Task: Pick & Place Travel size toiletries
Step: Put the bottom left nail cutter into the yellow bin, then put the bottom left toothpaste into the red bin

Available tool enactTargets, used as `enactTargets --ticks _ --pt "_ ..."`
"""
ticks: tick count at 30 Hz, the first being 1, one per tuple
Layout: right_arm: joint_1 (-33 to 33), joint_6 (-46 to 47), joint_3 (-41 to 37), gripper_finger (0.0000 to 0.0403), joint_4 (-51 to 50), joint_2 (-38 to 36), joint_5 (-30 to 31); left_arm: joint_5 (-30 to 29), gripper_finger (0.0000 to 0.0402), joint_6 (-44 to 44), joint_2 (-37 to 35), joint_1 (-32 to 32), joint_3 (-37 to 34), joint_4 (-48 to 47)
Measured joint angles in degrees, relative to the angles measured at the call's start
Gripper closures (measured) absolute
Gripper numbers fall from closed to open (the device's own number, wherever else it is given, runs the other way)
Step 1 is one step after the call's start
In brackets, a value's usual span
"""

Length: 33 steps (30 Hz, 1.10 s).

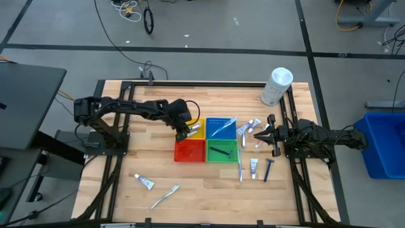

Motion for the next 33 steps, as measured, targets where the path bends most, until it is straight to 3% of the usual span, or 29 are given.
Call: enactTargets --ticks 14,33 --pt "0.00 0.01 0.00 0.0362 0.00 0.00 0.00 -3.24 0.0313 -1.16 0.00 0.00 0.00 -0.06" --pt "-0.01 0.01 -0.01 0.0362 0.00 0.00 0.00 -3.04 0.0228 -0.52 0.00 0.00 0.02 -0.10"
